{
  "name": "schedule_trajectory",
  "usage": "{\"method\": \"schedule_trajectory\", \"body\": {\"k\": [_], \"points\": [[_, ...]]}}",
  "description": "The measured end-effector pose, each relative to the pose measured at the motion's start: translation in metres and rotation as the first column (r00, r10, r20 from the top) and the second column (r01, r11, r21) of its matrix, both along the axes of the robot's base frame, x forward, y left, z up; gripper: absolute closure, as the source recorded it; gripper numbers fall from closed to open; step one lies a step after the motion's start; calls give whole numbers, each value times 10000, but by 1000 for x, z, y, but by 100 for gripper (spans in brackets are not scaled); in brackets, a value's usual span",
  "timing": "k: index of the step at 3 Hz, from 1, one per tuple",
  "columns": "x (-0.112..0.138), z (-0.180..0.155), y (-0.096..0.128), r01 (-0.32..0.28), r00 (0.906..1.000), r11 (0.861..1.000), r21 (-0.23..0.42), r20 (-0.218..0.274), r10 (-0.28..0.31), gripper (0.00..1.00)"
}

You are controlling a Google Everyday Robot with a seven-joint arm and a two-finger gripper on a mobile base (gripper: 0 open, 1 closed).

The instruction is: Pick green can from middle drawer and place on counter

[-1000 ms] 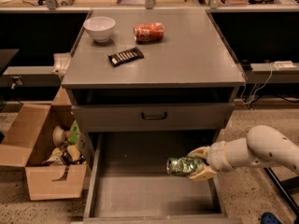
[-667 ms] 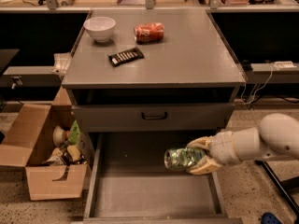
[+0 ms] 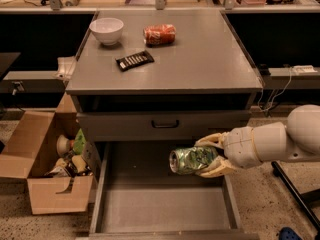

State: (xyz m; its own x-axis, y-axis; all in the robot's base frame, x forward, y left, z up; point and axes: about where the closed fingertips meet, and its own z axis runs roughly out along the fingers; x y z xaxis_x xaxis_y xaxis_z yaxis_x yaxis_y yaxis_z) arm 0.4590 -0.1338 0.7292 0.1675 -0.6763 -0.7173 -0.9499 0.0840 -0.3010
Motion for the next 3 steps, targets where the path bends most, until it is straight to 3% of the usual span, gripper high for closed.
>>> {"method": "schedule_trajectory", "body": {"k": [1, 2, 3], "points": [[17, 6, -1, 96, 9997, 9993, 365, -238, -87, 100], [55, 37, -4, 351, 9985, 9962, 791, -435, -318, 100], [102, 95, -10, 767, 9966, 9863, 1460, 183, -802, 100]]}}
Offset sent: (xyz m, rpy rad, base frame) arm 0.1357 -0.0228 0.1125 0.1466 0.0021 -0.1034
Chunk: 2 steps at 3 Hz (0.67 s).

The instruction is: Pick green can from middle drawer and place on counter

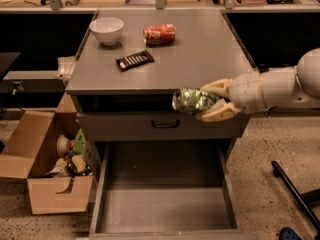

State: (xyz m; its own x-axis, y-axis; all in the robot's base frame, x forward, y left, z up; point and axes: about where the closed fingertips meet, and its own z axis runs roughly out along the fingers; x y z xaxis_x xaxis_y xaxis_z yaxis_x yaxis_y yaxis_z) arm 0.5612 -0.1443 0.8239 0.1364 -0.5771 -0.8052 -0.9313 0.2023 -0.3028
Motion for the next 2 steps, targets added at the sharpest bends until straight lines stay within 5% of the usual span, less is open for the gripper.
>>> {"method": "schedule_trajectory", "body": {"k": [1, 2], "points": [[44, 62, -10, 726, 9929, 9961, 496, 909, -768, 100], [78, 77, -20, 1381, 9871, 9874, 768, 710, -1435, 100]]}}
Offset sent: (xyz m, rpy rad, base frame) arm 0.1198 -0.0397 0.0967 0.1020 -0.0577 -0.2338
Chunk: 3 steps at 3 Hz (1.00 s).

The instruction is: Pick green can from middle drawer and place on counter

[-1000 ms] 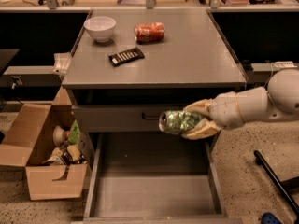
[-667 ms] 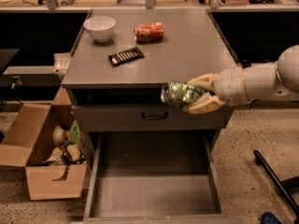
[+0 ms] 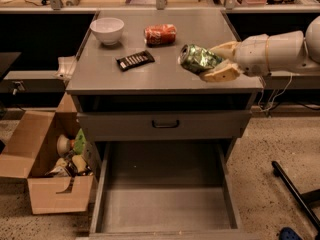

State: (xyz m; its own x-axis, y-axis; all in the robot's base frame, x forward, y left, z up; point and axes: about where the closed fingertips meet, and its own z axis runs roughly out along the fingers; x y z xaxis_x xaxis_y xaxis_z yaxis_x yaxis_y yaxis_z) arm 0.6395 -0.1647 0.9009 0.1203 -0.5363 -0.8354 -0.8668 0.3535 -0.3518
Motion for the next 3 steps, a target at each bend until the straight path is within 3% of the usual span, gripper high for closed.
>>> {"method": "schedule_trajectory", "body": {"k": [2, 3], "points": [[69, -1, -20, 1140, 9917, 9932, 220, -619, -1125, 100], [74, -1, -22, 1228, 9907, 9921, 261, -626, -1209, 100]]}}
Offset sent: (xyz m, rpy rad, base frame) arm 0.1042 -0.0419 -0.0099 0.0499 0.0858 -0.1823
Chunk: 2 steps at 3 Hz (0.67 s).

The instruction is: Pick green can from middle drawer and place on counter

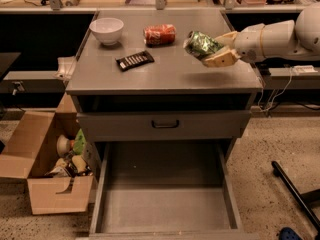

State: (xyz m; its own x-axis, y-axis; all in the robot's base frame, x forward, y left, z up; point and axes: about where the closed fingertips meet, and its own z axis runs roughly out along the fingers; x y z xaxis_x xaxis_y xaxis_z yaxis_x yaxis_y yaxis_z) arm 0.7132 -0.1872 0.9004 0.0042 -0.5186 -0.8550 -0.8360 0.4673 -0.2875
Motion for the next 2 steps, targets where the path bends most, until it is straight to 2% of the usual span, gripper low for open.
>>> {"method": "schedule_trajectory", "body": {"k": [1, 2], "points": [[4, -3, 2, 404, 9990, 9990, 173, -172, -401, 100], [25, 4, 2, 1453, 9884, 9892, 166, -480, -1444, 100]]}}
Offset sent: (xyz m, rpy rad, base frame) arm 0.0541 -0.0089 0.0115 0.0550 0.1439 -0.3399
